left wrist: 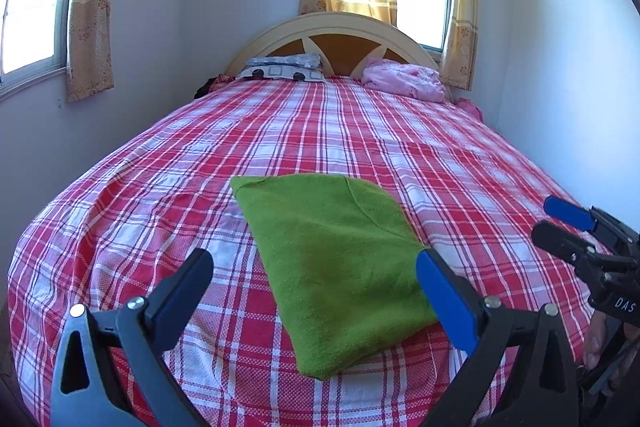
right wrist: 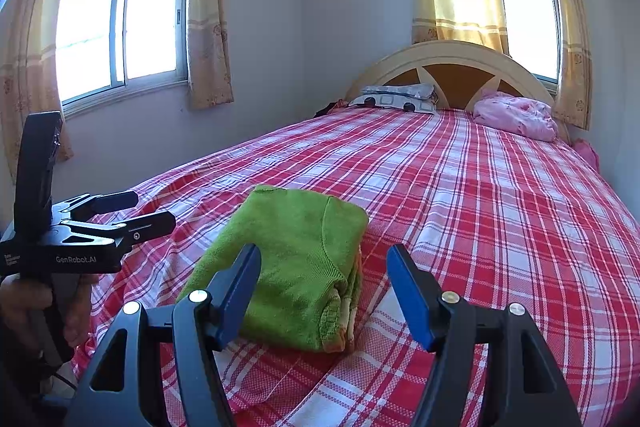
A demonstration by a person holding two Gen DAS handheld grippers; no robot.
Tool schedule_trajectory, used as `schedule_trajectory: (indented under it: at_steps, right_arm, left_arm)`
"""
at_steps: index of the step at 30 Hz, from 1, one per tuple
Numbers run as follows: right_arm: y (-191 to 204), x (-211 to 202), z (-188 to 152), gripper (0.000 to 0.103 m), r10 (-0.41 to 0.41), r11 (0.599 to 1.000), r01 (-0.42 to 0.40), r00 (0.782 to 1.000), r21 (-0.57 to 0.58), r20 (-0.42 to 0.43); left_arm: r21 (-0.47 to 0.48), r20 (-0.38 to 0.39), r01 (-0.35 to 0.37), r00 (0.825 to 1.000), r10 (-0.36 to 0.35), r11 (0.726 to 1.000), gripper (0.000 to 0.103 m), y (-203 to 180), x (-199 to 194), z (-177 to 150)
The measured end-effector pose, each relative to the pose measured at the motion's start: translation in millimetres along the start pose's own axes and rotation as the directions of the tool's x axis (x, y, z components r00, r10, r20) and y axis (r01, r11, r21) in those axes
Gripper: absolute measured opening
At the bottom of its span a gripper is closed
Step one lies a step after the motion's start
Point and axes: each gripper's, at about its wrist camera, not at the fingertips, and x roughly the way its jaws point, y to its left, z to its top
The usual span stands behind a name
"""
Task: Fold small clothes
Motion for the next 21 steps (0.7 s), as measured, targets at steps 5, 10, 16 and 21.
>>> schedule_trajectory:
  at_steps: [5, 10, 16, 21]
  right_arm:
    - [-0.4, -6.1, 2.4, 0.066, -0.001, 1.0, 0.001, 1.0, 0.0, 0.023]
    - [2.0, -7.9, 3.5, 0.066, 0.0, 1.0, 0.0, 1.0, -0.008, 0.029]
    - [5.5, -7.8, 3.8, 0.066, 0.013, 1.0, -0.013, 1.0, -0.02, 0.022]
    - [9.1, -7.4, 3.6, 0.066, 0.02, 0.999, -0.019, 1.0, -0.038, 0.021]
  left_arm:
    - [0.016, 0.018, -0.03, 0.999, 0.029, 0.999, 0.103, -1.0, -3.0, 1.9]
    - [0.014, 0.018, -0.021, 1.0, 0.021, 1.0, 0.103, -0.9, -4.1, 3.6]
    - [0.001, 0.022, -0.032, 0.999, 0.032, 0.999, 0.103, 4.2, -3.2, 6.3]
    - [-0.053, 0.041, -0.052, 0.998, 0.055, 0.997, 0.103, 21.4, -4.6, 8.0]
